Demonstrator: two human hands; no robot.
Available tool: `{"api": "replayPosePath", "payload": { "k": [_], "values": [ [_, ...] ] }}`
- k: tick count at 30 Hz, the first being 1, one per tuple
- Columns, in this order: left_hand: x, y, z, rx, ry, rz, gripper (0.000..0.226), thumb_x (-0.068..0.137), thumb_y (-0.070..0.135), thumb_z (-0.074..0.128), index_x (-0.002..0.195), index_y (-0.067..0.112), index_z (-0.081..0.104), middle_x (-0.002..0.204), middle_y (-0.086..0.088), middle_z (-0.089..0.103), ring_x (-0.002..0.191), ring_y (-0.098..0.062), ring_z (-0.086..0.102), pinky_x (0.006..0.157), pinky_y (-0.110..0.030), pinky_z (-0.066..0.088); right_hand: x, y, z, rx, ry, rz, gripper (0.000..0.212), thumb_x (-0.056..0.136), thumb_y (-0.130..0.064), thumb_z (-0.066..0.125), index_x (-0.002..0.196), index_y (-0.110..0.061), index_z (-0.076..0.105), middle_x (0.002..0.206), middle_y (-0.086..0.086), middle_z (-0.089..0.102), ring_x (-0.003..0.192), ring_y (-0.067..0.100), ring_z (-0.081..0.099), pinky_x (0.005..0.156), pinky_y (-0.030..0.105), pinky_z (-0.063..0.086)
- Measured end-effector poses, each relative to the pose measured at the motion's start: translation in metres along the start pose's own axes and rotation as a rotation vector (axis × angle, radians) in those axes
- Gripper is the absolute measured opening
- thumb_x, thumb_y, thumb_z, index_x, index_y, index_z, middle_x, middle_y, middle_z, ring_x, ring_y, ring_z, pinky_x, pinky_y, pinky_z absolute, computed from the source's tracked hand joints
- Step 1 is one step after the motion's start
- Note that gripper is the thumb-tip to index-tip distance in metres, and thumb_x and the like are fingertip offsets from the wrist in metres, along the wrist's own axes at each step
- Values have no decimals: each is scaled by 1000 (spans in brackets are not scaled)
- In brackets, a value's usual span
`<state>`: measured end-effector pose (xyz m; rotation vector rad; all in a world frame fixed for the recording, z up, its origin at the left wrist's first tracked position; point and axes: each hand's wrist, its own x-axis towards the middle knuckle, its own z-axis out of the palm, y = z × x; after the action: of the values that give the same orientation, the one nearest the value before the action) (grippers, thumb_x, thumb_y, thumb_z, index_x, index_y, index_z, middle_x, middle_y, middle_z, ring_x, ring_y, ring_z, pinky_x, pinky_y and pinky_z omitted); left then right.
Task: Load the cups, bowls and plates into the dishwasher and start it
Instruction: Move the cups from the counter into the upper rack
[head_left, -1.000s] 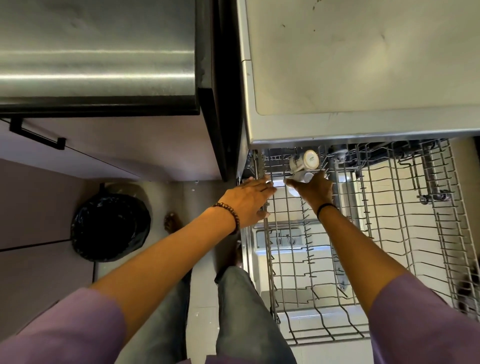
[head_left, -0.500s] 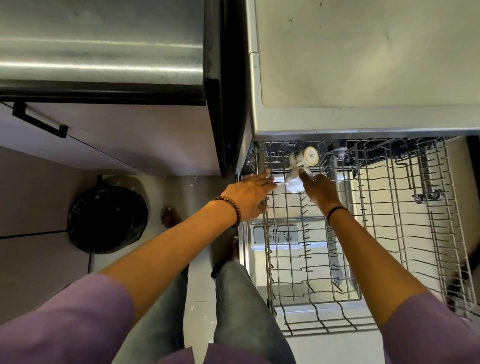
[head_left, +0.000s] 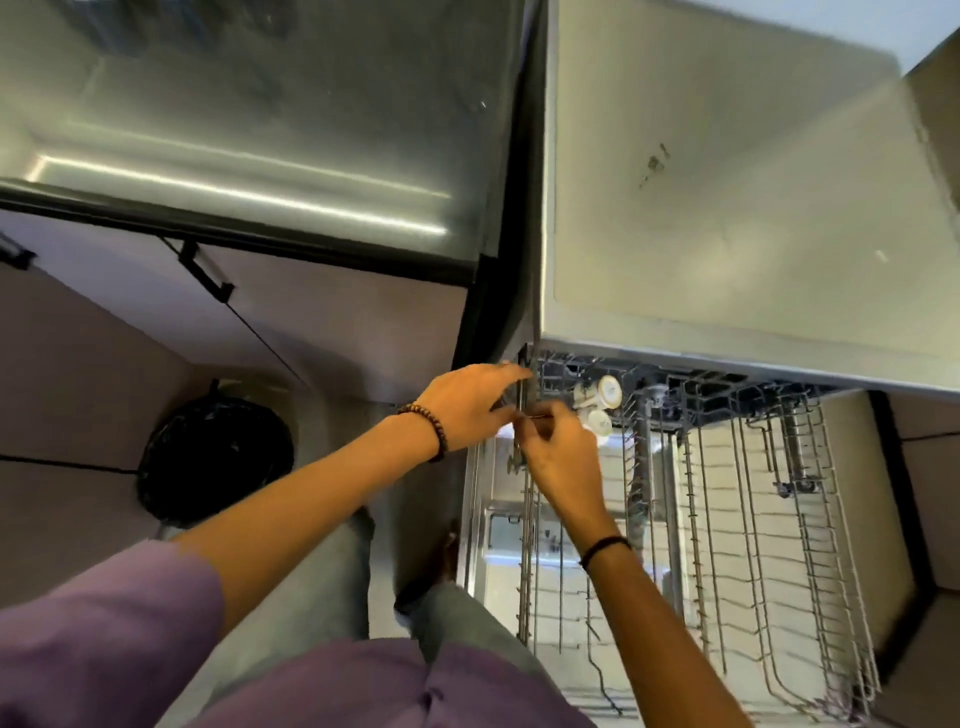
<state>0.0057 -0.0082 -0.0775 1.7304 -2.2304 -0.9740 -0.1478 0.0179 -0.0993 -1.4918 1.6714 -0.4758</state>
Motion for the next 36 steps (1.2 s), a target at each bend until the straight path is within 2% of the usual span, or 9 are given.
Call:
{"api": "replayPosePath", "payload": {
  "k": [2,4,9,13,17,24,28,32,36],
  "values": [
    [-10,-4,-20,-29,83,-3,44,95,27,54,138,22,44,127,-4,60,111,-24,58,92,-42,50,-1,-27,5,-5,-24,-81,14,98,-29,58,106,-17,59,90,-6,68,82,8,66,73,25,56],
    [-19,-12,-39,-47,175,-7,45,95,28,55,138,23,45,128,0,60,114,-21,58,96,-39,49,1,-54,7,9,-45,-151,9,98,-24,58,106,-19,58,91,-6,68,82,7,66,73,21,56],
    [-35,-42,-101,-130,428,-41,49,90,25,63,137,22,48,124,4,64,115,-17,60,95,-38,49,26,-127,11,-2,-90,-373,20,96,-25,62,114,-20,59,94,-4,72,85,5,69,77,21,57],
    [-43,-73,-152,-188,615,-100,47,89,24,66,133,21,51,120,4,66,108,-15,64,91,-37,52,57,-192,21,-11,-147,-504,26,93,-28,67,116,-19,58,87,-4,73,79,6,70,76,26,58],
    [-48,-121,-201,-201,723,-182,50,87,27,68,134,24,51,120,5,66,111,-13,62,93,-35,50,93,-260,47,-34,-183,-587,26,93,-29,66,116,-20,58,82,-3,73,75,6,70,73,29,59],
    [-40,-219,-278,-194,786,-283,47,86,28,67,131,22,53,124,5,64,116,-12,59,96,-36,49,159,-360,116,-65,-248,-620,25,92,-31,65,114,-22,57,77,-3,73,74,7,70,74,39,60],
    [-29,-277,-314,-205,807,-303,46,87,26,66,131,21,53,127,4,62,119,-12,57,99,-35,47,193,-407,162,-103,-282,-610,27,93,-32,65,117,-23,57,82,-5,72,77,6,70,76,35,60],
    [-18,-329,-346,-215,857,-352,44,86,23,65,128,22,55,128,3,61,120,-14,56,100,-36,47,227,-451,203,-117,-293,-547,32,93,-32,65,121,-21,57,101,-3,71,87,6,67,76,22,56],
    [-3,-367,-371,-265,937,-429,53,83,22,68,133,16,49,131,-3,54,118,-20,53,96,-31,46,248,-481,233,-116,-345,-503,46,91,-31,67,132,-17,52,127,2,64,104,10,65,84,18,50]
  ]
}}
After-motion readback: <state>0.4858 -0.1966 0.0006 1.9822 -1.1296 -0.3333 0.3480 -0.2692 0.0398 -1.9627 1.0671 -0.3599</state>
